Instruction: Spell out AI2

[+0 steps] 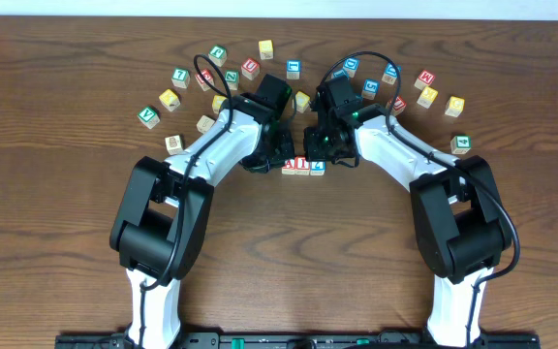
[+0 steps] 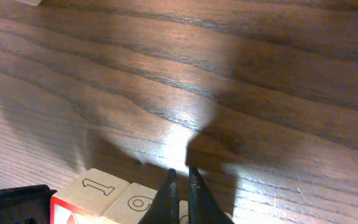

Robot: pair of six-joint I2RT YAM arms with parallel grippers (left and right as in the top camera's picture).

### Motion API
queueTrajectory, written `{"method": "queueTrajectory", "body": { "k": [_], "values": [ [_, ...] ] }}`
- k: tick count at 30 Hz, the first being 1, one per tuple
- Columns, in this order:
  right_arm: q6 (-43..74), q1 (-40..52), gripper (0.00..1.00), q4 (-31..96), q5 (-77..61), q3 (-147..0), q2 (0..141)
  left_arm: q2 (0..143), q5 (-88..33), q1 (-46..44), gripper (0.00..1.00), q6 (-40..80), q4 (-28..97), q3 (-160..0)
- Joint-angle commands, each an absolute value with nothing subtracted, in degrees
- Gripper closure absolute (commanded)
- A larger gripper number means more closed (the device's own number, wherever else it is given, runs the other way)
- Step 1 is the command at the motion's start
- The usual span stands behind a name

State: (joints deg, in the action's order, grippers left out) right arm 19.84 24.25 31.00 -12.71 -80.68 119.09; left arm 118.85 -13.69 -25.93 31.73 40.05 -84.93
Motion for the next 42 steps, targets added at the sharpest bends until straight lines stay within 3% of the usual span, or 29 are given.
{"method": "queueTrajectory", "body": {
  "k": [1,7,14,20,42],
  "values": [
    [18.8,24.7,0.95,30.1,-13.3,-81.7,119.9,119.6,-14.4,-25.9,0.92,32.2,40.2,-84.6],
    [18.8,22.5,0.89,32.2,-13.3,-85.7,119.0,119.6,-14.3,-25.9,0.92,32.2,40.2,-84.6],
    [19.5,20.3,0.87,44.7,-13.3,-91.8,118.1,119.6,-14.3,-25.8,0.92,32.0,40.2,-84.6],
    [19.7,20.3,0.9,51.4,-12.5,-89.7,118.1,119.6,-14.3,-25.9,0.92,31.6,40.3,-84.6],
    [19.7,20.7,0.88,36.6,-9.1,-87.3,118.2,119.6,-14.4,-25.9,0.92,32.3,40.2,-84.6]
  ]
}}
